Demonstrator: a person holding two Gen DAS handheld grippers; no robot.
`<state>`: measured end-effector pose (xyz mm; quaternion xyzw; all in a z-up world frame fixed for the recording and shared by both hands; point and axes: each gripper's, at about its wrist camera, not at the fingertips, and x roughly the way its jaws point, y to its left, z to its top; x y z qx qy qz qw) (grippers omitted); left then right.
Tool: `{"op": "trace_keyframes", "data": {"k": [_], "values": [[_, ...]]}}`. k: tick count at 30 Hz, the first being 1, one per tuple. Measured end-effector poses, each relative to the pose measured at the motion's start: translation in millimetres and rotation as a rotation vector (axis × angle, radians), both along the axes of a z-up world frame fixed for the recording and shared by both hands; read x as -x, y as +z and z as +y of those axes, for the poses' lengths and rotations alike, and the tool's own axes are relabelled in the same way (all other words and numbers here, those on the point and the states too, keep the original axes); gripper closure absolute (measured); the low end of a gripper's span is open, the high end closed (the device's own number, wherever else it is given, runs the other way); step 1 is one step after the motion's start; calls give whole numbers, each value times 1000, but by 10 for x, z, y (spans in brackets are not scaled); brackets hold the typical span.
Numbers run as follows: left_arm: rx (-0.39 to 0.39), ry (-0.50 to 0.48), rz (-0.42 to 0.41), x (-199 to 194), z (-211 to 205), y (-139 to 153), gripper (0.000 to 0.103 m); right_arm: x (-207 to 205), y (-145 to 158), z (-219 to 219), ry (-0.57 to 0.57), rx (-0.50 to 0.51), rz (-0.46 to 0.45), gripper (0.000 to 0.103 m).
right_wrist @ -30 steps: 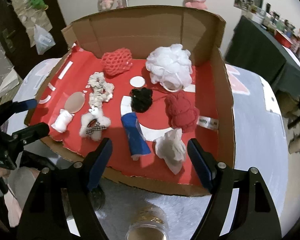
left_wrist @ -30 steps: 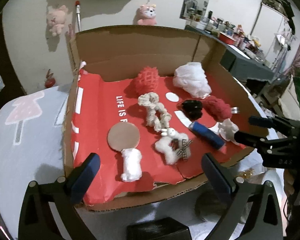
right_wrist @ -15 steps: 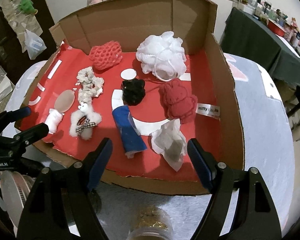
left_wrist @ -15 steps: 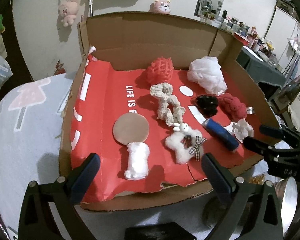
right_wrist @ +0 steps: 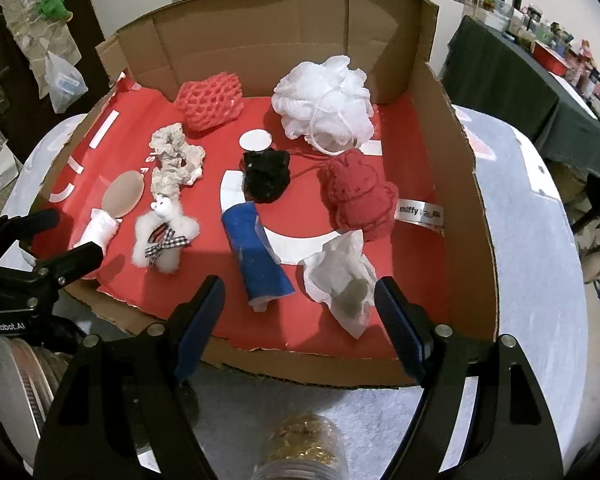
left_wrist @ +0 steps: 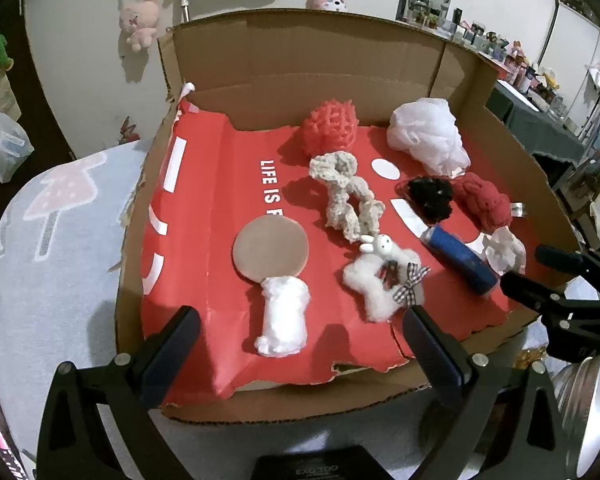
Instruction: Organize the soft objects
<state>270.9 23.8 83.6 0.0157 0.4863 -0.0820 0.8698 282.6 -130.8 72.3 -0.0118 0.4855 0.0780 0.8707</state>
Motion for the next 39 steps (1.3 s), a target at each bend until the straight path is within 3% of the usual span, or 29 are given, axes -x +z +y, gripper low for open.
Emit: {"op": "trace_keyframes", "data": {"k": [39], "values": [[19, 22, -17, 20, 52, 4, 0, 40, 1, -58, -15, -7, -22, 26]]}}
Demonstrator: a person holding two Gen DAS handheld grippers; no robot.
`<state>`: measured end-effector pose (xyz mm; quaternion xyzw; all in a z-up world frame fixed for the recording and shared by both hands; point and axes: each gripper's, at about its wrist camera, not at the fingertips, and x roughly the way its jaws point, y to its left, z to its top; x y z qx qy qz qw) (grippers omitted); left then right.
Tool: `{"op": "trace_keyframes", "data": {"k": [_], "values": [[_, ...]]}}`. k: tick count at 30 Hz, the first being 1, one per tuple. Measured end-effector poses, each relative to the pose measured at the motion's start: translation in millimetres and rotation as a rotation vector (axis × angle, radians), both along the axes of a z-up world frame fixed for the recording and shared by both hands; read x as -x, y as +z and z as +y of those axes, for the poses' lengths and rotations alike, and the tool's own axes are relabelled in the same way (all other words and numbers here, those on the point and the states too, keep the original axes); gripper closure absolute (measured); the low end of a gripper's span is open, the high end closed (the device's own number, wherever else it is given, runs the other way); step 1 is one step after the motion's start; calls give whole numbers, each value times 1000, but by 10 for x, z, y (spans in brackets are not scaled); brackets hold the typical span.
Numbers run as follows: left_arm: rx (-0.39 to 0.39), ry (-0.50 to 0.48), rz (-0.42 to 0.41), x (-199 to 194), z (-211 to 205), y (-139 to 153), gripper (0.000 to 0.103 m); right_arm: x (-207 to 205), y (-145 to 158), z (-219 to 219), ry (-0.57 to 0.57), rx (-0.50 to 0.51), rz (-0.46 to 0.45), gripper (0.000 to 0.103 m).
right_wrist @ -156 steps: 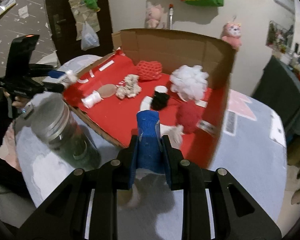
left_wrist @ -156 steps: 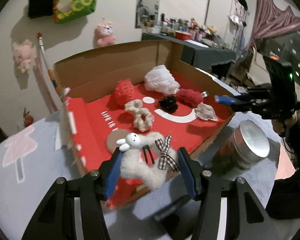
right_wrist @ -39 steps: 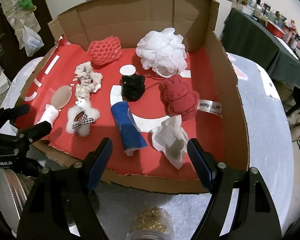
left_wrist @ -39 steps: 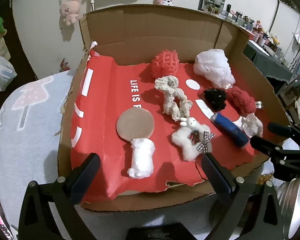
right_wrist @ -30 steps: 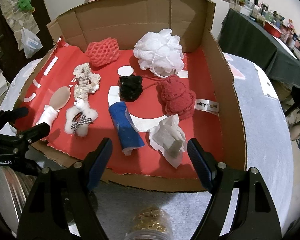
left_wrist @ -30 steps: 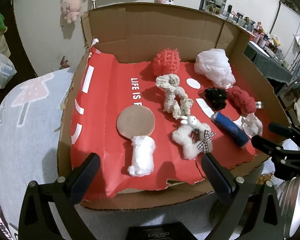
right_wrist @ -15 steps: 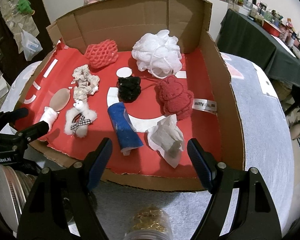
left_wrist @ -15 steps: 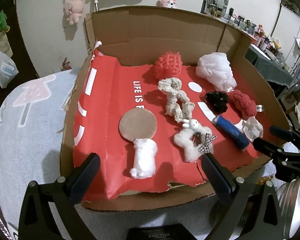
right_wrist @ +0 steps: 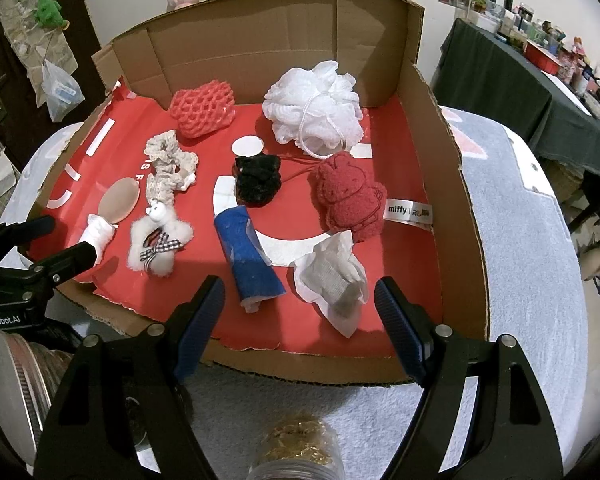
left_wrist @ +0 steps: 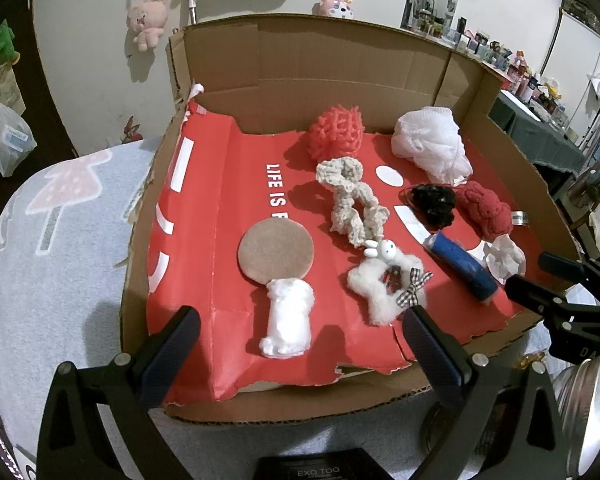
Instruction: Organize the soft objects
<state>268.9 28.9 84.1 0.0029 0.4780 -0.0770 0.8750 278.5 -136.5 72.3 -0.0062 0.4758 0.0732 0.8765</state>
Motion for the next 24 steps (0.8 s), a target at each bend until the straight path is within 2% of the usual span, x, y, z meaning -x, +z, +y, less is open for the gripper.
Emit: {"op": "trace_keyframes", "data": {"k": [24], "values": [[0, 1, -1, 5, 3, 0, 0, -15, 27, 8, 3, -2, -14, 26]]}}
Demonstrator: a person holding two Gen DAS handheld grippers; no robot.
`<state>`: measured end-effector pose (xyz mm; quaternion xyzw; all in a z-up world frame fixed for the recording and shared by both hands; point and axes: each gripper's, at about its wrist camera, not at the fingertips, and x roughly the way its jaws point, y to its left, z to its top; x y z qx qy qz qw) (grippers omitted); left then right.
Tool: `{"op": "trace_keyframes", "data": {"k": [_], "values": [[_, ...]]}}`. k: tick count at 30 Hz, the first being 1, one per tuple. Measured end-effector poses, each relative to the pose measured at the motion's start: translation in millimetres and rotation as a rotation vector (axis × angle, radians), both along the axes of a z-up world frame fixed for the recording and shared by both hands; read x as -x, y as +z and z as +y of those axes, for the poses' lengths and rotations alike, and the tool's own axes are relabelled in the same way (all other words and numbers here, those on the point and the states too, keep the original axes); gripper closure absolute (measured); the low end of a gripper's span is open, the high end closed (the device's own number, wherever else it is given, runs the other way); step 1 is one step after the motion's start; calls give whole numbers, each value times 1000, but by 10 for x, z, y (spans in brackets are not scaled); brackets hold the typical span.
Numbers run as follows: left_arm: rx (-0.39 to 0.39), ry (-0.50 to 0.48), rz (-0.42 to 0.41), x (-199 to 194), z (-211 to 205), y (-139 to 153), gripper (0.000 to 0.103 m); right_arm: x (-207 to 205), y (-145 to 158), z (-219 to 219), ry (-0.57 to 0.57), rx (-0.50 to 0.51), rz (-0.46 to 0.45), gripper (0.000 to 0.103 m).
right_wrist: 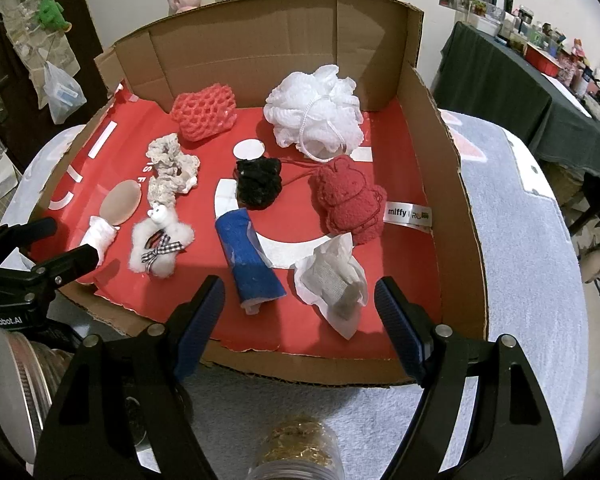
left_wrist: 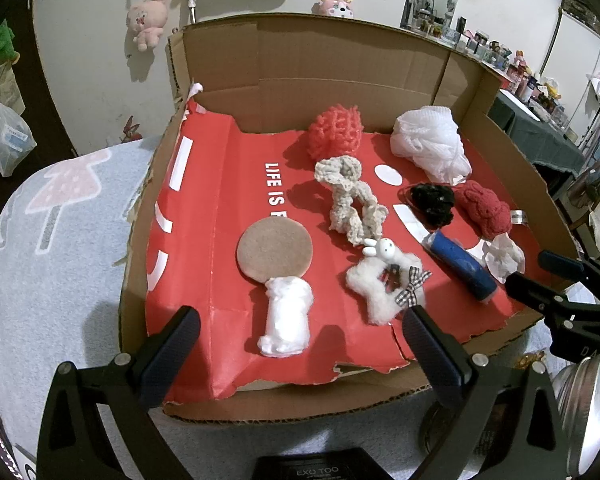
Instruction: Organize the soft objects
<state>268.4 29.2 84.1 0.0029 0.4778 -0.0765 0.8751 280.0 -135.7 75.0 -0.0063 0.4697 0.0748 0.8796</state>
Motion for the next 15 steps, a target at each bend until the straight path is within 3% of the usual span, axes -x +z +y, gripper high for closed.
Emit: {"op": "trace_keyframes", "data": {"k": [15], "values": [[-2, 0, 0, 10, -15, 2, 0, 25, -5, -10, 0, -2, -3, 26]]}}
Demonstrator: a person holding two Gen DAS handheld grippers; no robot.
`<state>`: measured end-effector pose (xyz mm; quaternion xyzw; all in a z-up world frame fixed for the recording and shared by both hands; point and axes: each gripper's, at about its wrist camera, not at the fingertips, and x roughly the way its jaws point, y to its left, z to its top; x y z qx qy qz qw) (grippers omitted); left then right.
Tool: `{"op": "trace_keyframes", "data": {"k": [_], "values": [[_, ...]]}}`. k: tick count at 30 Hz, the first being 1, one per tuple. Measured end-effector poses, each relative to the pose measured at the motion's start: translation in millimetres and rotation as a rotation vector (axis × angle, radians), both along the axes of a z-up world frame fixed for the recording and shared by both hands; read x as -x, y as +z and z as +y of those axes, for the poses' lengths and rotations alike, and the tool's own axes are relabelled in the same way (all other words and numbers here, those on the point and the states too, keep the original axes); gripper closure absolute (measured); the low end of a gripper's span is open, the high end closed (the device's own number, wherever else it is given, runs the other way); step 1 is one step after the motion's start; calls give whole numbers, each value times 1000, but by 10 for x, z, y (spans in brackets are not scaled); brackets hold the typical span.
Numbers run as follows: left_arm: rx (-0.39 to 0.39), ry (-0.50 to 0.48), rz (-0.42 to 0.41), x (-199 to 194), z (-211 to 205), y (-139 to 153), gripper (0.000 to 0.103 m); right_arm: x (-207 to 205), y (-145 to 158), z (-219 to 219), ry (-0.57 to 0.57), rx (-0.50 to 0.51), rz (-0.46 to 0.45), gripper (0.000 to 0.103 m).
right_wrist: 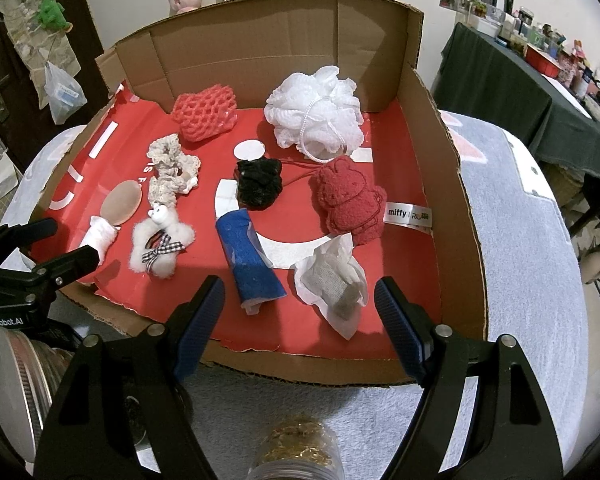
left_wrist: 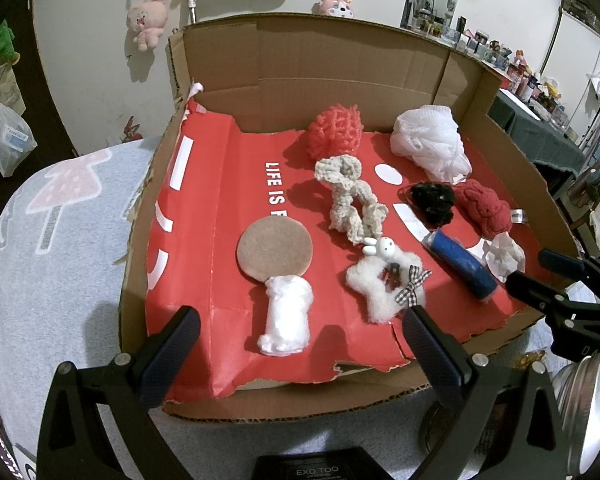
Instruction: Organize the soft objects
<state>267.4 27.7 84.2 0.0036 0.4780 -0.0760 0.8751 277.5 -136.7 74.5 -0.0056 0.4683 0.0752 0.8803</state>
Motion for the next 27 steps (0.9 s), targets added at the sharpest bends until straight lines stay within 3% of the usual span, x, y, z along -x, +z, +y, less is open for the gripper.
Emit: {"op": "trace_keyframes", "data": {"k": [17, 24, 27], "values": [[1, 3, -3, 13, -4, 12, 0, -10, 7, 5, 1, 1, -1, 26], [37, 24, -29, 61, 64, 84, 0, -10, 47, -16, 12, -21, 9, 26], [38, 33, -77, 137, 101, 211, 0, 22, 186, -82, -12, -35, -22, 26]]}}
